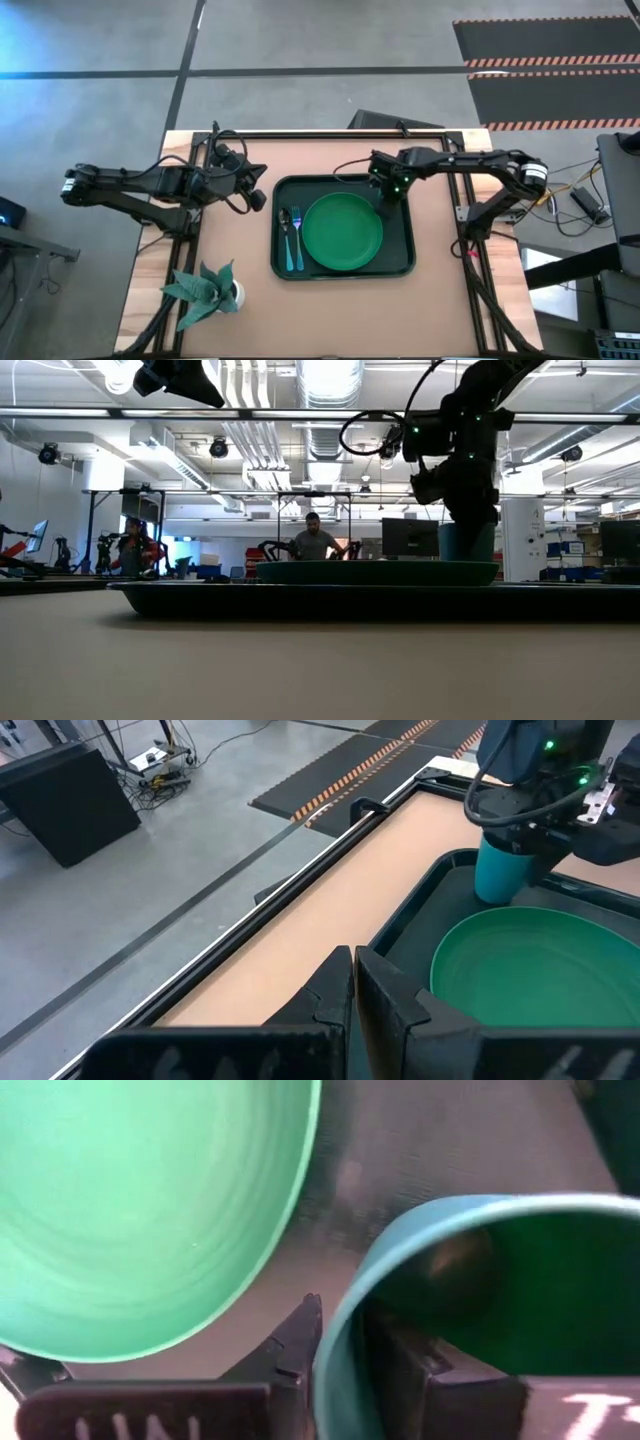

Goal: Pick and place plate/cup/fork/spoon on tray
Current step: Adjust the green cup on the dark green tray, then adjust the dark green tray

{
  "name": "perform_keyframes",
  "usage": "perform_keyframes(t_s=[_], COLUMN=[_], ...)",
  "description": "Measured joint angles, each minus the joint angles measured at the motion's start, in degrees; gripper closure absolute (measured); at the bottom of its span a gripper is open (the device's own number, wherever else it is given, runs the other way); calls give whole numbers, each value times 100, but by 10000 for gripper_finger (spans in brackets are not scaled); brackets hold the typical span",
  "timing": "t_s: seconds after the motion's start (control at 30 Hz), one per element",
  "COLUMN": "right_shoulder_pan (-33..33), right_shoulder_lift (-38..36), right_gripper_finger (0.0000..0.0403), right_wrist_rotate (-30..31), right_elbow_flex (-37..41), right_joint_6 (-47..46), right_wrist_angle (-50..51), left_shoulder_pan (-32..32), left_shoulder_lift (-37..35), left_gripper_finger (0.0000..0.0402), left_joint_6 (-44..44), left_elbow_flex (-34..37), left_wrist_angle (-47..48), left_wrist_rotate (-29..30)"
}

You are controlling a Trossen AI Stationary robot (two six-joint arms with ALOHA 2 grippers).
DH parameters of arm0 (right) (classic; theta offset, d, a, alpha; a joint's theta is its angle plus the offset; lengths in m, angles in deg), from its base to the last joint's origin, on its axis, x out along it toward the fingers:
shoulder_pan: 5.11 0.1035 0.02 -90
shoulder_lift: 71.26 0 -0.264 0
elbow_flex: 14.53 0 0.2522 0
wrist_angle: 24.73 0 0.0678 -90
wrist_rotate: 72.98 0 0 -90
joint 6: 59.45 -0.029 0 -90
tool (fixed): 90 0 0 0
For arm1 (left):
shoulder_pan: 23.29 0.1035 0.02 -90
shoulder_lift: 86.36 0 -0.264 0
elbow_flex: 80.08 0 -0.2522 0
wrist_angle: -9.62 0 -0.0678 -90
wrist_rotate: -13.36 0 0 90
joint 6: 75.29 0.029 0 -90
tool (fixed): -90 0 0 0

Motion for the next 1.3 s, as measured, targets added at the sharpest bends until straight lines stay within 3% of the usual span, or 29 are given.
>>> perform_keyframes(t_s=[0.23,0.47,0.73,0.83,1.03,1.3], right_shoulder_pan=[9,150,464,539,667,660], right_shoulder_lift=[-7,-17,-23,-28,-31,-31], right_gripper_finger=[309,308,341,382,394,394], right_wrist_rotate=[25,45,47,81,371,487], right_elbow_flex=[-550,-1503,-2775,-3074,-3237,-3237], right_joint_6=[143,239,417,650,838,763], right_wrist_angle=[77,406,361,352,291,254], left_shoulder_pan=[0,13,205,321,433,697], left_shoulder_lift=[0,0,343,555,1183,1880], left_gripper_finger=[402,402,402,402,402,402], left_joint_6=[0,-11,-1375,-1984,-3080,-3127], left_elbow_flex=[0,11,238,871,2371,2603], left_wrist_angle=[-10,405,1708,1381,-161,-374], left_wrist_rotate=[0,79,65,-372,-1238,-1728])
